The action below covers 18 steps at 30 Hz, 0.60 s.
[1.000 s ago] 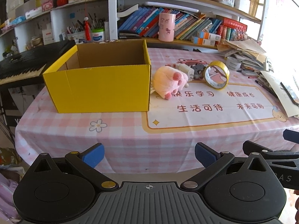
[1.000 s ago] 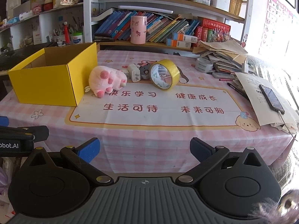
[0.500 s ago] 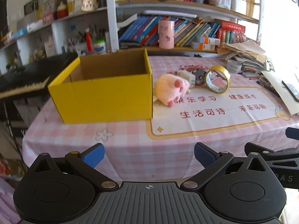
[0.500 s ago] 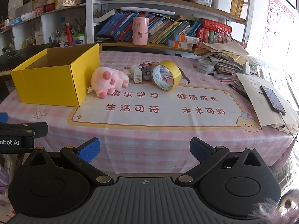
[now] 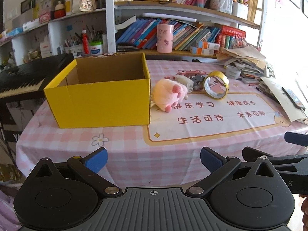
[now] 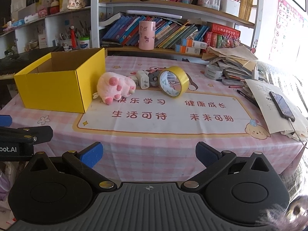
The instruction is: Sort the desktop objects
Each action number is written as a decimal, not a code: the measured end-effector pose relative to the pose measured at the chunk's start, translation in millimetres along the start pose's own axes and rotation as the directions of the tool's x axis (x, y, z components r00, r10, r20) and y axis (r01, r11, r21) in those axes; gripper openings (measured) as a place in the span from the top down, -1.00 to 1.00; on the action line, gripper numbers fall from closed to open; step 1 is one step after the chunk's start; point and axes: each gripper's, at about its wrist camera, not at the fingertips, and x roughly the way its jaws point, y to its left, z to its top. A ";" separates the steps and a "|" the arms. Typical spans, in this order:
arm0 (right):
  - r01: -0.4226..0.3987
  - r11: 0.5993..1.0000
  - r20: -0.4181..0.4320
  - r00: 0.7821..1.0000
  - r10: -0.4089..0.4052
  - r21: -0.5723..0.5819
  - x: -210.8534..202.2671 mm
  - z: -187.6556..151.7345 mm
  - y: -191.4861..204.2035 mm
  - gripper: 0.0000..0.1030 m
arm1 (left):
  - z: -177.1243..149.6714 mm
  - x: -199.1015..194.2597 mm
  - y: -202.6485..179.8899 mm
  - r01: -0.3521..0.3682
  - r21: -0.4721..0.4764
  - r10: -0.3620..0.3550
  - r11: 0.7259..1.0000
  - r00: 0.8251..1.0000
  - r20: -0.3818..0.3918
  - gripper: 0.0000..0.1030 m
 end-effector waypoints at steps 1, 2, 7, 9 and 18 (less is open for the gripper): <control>0.005 1.000 0.001 1.000 -0.005 0.000 -0.3 0.1 -0.1 -1.00 | 0.4 0.2 -0.9 0.000 0.005 0.000 1.000 1.000 0.001 -1.00; 0.008 1.000 0.002 1.000 -0.008 0.002 -0.4 -0.1 -0.5 -1.00 | 0.6 0.8 -1.7 -0.002 0.011 0.002 1.000 1.000 -0.001 -1.00; 0.017 1.000 0.003 1.000 -0.017 0.017 -1.7 -1.3 -5.2 -1.00 | 0.6 3.2 -2.5 -0.002 0.023 0.003 1.000 1.000 -0.016 -1.00; 0.018 1.000 0.002 1.000 -0.018 0.020 -1.6 -1.4 -5.6 -1.00 | 0.5 3.8 -2.5 -0.006 0.024 0.006 1.000 1.000 -0.019 -1.00; 0.024 1.000 0.007 1.000 -0.024 0.000 -1.7 -0.9 -3.3 -1.00 | -1.2 4.2 3.5 -0.049 0.004 0.049 0.999 0.998 -0.032 -1.00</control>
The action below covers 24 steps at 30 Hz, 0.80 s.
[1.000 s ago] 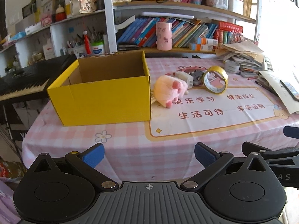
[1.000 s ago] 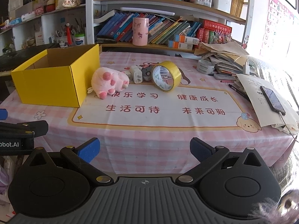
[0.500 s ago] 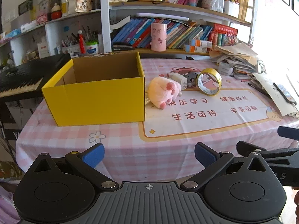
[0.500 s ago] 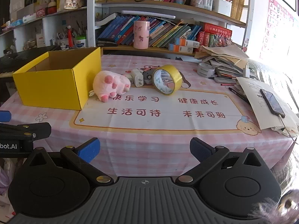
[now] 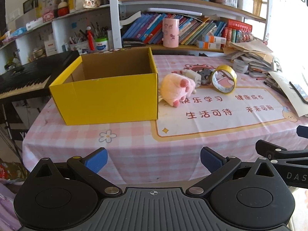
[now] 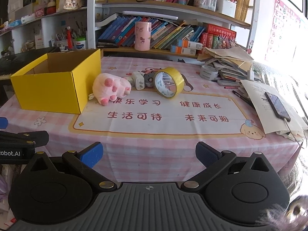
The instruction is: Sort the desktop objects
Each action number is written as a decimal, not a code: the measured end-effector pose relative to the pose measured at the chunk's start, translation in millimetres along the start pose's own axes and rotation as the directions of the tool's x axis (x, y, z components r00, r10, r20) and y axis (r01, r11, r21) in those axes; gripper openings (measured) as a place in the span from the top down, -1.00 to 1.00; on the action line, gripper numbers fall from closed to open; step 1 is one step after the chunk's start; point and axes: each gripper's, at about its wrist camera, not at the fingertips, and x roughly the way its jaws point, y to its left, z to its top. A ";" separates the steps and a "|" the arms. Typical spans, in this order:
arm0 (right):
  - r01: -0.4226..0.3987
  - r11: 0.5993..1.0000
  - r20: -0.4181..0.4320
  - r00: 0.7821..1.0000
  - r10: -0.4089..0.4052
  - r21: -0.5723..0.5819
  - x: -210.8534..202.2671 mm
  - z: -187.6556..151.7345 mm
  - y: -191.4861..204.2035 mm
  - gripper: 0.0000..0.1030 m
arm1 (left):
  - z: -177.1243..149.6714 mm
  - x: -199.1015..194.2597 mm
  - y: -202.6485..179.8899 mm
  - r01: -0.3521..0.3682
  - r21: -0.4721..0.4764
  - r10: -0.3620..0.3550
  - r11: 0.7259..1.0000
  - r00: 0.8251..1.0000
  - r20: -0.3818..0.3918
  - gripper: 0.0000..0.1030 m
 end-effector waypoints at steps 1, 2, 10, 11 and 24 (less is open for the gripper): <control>-0.003 1.000 0.001 1.000 0.003 -0.001 0.0 0.0 0.3 -1.00 | -0.2 -0.5 0.4 -0.001 0.000 0.001 1.000 1.000 0.001 -1.00; -0.008 1.000 0.001 1.000 0.008 0.001 0.1 0.0 0.8 -1.00 | -0.9 -1.4 1.0 -0.002 0.000 0.002 1.000 1.000 0.003 -1.00; -0.050 0.999 0.013 0.999 0.050 -0.009 -1.4 1.4 5.2 -0.94 | -3.5 -6.3 8.9 0.007 -0.026 -0.007 1.000 1.000 0.017 -1.00; -0.046 0.999 0.013 0.999 0.046 -0.011 -1.2 1.7 5.6 -0.94 | -3.4 -6.5 10.3 0.006 -0.031 -0.005 1.000 1.000 0.018 -1.00; -0.035 0.996 0.043 0.998 0.038 -0.081 -1.0 7.9 17.0 -0.99 | 0.7 2.6 18.8 0.031 -0.058 -0.031 0.998 0.999 0.007 -1.00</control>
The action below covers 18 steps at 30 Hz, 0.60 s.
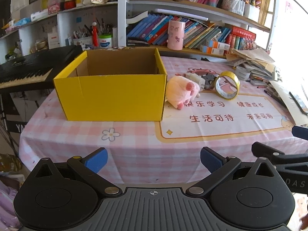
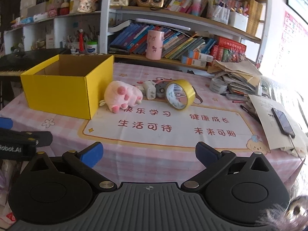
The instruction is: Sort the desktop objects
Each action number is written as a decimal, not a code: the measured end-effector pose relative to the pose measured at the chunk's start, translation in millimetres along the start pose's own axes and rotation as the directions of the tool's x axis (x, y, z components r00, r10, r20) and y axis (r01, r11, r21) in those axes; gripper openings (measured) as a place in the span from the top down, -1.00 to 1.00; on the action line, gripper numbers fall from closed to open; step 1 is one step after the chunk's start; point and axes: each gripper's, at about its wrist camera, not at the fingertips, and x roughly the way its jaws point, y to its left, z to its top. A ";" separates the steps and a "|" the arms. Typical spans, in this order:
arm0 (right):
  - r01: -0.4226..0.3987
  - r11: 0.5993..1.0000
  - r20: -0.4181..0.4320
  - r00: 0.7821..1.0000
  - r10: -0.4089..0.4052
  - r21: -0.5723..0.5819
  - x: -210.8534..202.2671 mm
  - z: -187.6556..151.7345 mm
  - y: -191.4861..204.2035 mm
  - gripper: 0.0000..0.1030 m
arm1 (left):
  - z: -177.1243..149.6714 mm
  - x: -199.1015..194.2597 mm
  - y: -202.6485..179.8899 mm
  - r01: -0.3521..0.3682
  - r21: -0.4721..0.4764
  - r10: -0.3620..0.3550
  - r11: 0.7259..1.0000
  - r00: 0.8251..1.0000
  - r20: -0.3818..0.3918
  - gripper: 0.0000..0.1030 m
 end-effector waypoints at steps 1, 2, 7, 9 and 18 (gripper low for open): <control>-0.009 1.000 -0.005 1.000 0.009 -0.005 1.1 0.9 0.1 -0.99 | 0.7 0.4 -1.1 0.003 0.005 -0.003 1.000 1.000 0.001 -1.00; -0.014 1.000 -0.010 1.000 0.014 -0.007 2.4 1.8 -0.2 -0.99 | 1.4 1.4 -2.9 0.006 0.012 -0.006 1.000 1.000 0.001 -1.00; -0.014 1.000 -0.033 0.999 0.014 0.005 9.8 4.5 -5.2 -0.99 | 4.8 7.6 -8.4 0.008 0.025 -0.008 1.000 1.000 -0.007 -1.00; -0.013 1.000 -0.046 0.999 0.014 0.007 12.9 4.0 -7.4 -0.99 | 6.2 11.9 -11.0 0.010 0.027 -0.010 1.000 1.000 -0.017 -1.00; 0.011 1.000 -0.088 0.996 -0.008 0.028 34.1 5.2 -26.3 -0.99 | 15.3 32.1 -32.2 0.015 0.079 -0.011 0.997 0.999 -0.041 -1.00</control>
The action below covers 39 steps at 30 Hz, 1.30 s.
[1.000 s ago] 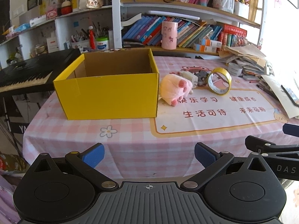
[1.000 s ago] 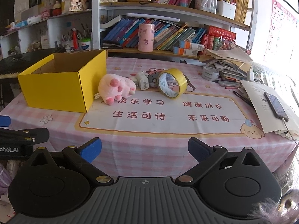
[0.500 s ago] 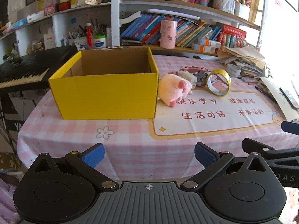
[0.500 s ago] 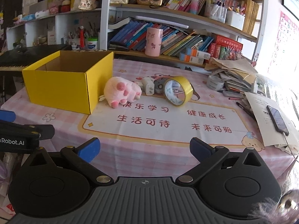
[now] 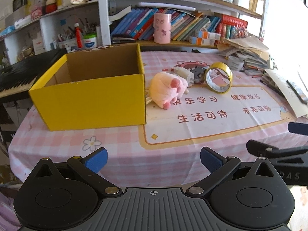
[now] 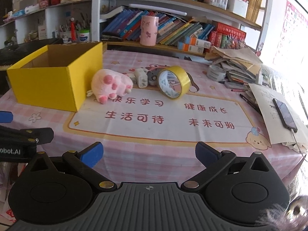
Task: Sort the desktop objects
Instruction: 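Close the left tool on the pink pig while the right tool reaches the tape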
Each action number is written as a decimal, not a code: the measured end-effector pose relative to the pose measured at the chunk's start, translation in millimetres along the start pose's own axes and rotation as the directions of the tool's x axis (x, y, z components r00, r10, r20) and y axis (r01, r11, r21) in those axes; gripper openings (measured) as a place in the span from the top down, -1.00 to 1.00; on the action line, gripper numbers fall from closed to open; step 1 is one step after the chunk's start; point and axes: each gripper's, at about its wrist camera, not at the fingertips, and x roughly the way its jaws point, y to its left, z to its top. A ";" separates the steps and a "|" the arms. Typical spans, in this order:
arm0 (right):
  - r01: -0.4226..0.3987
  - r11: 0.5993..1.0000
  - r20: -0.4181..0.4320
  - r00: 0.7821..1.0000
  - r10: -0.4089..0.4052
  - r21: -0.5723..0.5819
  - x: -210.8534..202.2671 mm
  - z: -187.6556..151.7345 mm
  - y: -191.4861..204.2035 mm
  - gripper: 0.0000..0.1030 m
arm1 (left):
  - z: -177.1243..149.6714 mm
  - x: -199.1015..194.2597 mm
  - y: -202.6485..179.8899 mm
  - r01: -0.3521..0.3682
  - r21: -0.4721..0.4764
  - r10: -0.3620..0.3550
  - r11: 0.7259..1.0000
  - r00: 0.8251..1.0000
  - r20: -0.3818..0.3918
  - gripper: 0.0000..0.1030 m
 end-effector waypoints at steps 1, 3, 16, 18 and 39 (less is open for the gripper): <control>-0.002 1.000 -0.005 1.000 0.002 0.009 3.7 1.3 -3.7 -0.98 | 1.7 2.5 -1.8 -0.001 0.002 0.001 1.000 1.000 -0.002 -1.00; -0.008 1.000 -0.010 1.000 0.009 0.020 9.7 3.5 -9.5 -0.98 | 4.8 9.0 -5.1 0.002 -0.002 -0.002 1.000 1.000 -0.011 -1.00; -0.017 0.995 -0.098 0.995 0.027 0.099 59.4 19.0 -62.8 -0.97 | 32.4 48.9 -60.1 0.034 0.125 -0.029 0.992 0.998 -0.048 -0.99; -0.019 0.995 -0.105 0.994 0.029 0.101 67.9 23.7 -71.3 -0.95 | 39.9 57.7 -67.2 0.031 0.124 -0.025 0.992 0.998 -0.054 -0.99; -0.133 0.988 -0.075 0.988 0.138 0.072 155.1 97.0 -126.7 -0.95 | 104.6 118.6 -99.2 -0.201 0.073 0.203 0.977 0.979 -0.014 -0.89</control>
